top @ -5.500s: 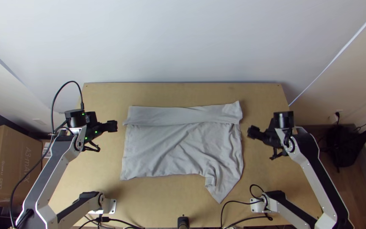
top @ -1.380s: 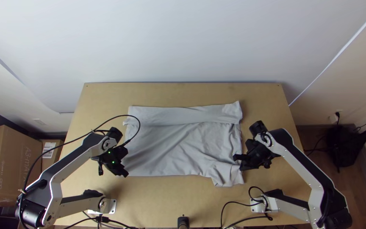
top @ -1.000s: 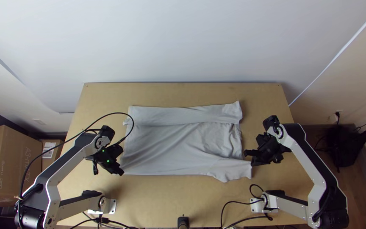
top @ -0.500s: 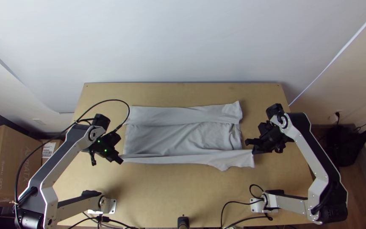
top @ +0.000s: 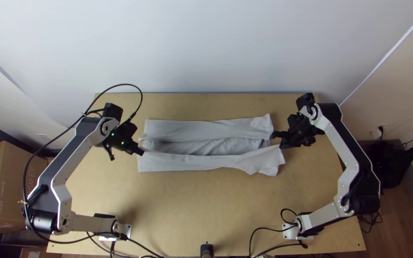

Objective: Fold the t-shirt

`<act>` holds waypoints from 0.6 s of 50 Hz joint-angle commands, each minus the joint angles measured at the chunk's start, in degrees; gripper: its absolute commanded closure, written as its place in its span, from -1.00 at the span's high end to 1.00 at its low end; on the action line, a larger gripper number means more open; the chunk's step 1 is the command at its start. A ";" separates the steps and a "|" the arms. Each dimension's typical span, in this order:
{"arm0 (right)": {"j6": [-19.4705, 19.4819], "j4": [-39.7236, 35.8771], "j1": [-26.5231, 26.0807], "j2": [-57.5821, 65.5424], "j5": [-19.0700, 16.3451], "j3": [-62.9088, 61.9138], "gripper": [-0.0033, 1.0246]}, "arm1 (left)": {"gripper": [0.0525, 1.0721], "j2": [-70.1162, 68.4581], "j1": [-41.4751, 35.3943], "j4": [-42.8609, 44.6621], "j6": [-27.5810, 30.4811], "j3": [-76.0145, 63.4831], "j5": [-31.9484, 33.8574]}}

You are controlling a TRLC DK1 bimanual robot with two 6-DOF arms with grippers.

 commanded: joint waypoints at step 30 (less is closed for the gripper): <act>2.85 0.87 -1.33 27.54 0.65 27.85 -0.95 | -0.95 23.37 3.13 1.23 -3.00 25.47 0.63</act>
